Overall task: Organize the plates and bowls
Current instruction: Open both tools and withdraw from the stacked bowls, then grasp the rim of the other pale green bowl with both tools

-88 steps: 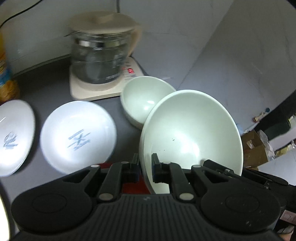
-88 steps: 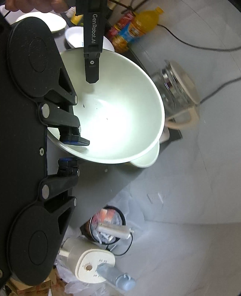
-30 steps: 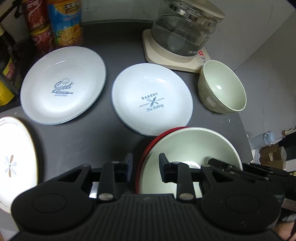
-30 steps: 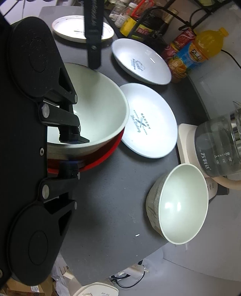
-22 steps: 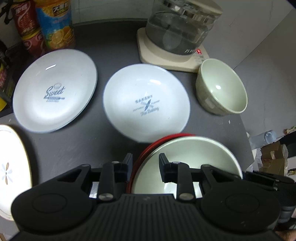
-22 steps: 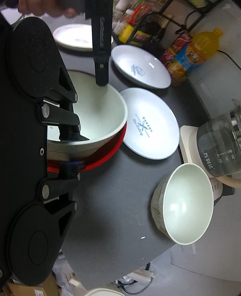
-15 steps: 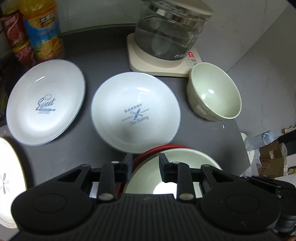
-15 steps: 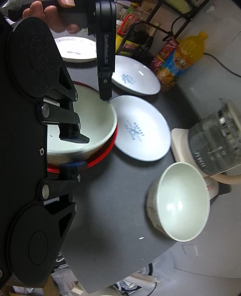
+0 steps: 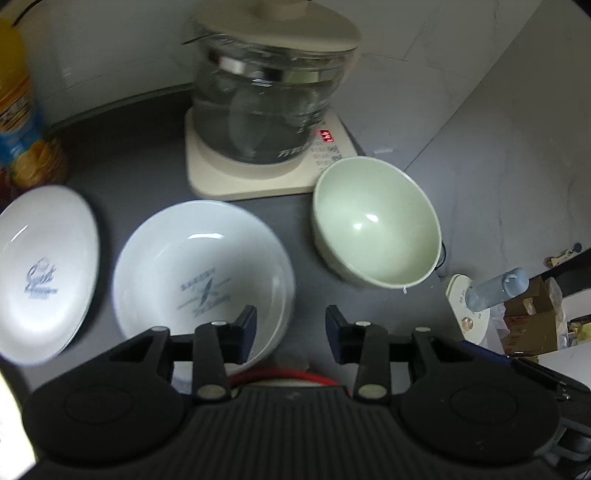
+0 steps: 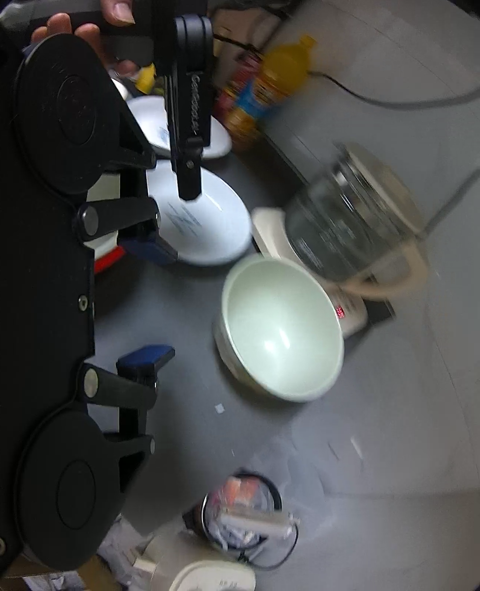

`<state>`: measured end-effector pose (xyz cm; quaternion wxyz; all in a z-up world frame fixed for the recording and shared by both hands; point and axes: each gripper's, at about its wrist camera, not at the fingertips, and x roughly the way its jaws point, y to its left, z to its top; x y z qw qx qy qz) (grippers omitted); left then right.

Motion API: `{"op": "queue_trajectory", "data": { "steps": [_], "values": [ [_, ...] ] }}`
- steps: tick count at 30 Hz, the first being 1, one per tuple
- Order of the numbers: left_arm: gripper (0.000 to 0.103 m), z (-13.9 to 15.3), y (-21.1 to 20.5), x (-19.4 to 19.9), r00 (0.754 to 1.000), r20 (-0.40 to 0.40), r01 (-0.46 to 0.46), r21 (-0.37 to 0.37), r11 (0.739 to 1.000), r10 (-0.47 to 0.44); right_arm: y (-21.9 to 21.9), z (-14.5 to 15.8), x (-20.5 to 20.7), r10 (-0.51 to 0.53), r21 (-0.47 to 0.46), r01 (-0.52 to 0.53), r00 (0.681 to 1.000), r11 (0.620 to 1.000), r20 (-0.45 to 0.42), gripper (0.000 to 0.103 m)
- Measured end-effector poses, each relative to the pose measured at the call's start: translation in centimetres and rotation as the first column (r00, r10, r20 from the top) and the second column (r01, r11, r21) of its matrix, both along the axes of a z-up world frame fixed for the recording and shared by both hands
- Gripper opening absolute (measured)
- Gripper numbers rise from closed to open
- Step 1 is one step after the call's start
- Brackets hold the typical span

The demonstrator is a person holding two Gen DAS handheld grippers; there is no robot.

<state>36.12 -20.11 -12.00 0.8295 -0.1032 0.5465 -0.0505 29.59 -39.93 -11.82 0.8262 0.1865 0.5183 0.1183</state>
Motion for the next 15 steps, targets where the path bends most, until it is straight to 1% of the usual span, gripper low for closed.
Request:
{"op": "queue_trajectory", "data": {
  "steps": [3, 5, 7, 8, 10, 13, 15],
  "values": [
    [0.044, -0.4, -1.0, 1.3, 1.000, -0.008, 0.020, 0.000, 1.000, -0.020, -1.0, -0.4, 0.7, -0.056, -0.018, 0.056, 0.998, 0.998, 0.002, 0.059],
    [0.047, -0.7, -1.6, 2.0, 0.999, -0.003, 0.041, -0.006, 0.999, -0.041, -1.5, -0.6, 1.3, -0.088, -0.025, 0.088, 0.996, 0.996, 0.010, 0.066],
    [0.056, -0.9, -2.2, 2.9, 0.999, 0.002, 0.051, 0.022, 0.998, -0.051, -1.8, -0.9, 1.8, -0.131, -0.031, 0.131, 0.991, 0.991, 0.021, 0.071],
    [0.058, -1.1, -2.4, 3.2, 0.999, 0.005, 0.052, 0.027, 0.998, -0.052, -2.0, -1.1, 1.9, -0.145, -0.031, 0.146, 0.989, 0.989, 0.025, 0.073],
    [0.062, -1.5, -2.7, 4.0, 0.998, 0.012, 0.066, 0.010, 0.998, -0.067, -2.3, -1.7, 2.5, -0.174, -0.035, 0.175, 0.984, 0.984, 0.027, 0.076],
    [0.063, -2.2, -3.1, 5.4, 0.997, 0.006, 0.074, 0.004, 0.997, -0.074, -2.3, -2.6, 3.4, -0.191, -0.034, 0.191, 0.981, 0.981, 0.010, 0.076],
    [0.063, -2.6, -3.1, 6.2, 0.997, 0.020, 0.079, 0.014, 0.997, -0.079, -2.0, -3.1, 4.1, -0.195, -0.042, 0.195, 0.981, 0.980, 0.006, 0.076]
  ]
}}
